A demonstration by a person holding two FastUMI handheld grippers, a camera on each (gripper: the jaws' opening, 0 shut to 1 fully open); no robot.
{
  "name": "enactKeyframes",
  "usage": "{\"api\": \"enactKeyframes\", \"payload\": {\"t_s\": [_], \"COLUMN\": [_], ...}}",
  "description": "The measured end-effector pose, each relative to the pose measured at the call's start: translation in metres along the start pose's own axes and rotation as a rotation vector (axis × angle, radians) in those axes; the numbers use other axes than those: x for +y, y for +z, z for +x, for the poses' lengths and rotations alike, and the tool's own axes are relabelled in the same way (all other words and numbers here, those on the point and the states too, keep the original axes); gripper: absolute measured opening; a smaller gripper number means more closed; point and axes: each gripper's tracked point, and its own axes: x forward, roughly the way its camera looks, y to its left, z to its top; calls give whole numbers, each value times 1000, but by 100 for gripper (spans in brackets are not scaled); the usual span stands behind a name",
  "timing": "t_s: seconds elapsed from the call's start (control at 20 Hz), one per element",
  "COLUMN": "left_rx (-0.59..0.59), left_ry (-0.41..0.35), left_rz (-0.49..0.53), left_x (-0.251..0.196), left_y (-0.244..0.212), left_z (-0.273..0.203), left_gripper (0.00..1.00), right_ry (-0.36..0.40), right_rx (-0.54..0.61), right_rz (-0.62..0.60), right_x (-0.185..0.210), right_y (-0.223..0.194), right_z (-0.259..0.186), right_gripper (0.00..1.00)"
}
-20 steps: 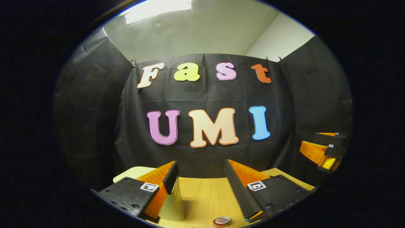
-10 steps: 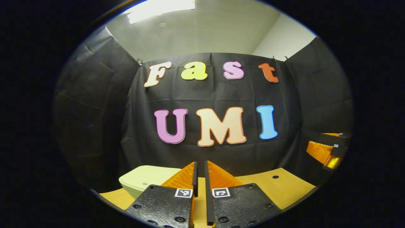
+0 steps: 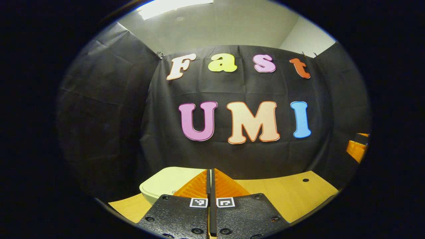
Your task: Press the lid of the desktop garbage bin to open it, pick up the crumpled paper on the desktop and throw it into the bin, then pick up the pop can on the desktop and drop it into the bin, and finally close the garbage bin lid.
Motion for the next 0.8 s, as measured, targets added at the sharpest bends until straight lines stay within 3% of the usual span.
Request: {"api": "enactKeyframes", "payload": {"t_s": [0.45,0.8], "left_rx": [98,118], "left_ry": [58,89], "left_rz": [25,-53], "left_x": [50,54], "left_y": [-51,-77], "left_z": [27,26], "left_gripper": [0,0], "right_ry": [9,14], "right_rx": [59,71], "right_rz": [-73,-104], "right_x": [26,29], "right_y": [-19,-25], "right_z": [-3,-8], "right_gripper": [98,98]}}
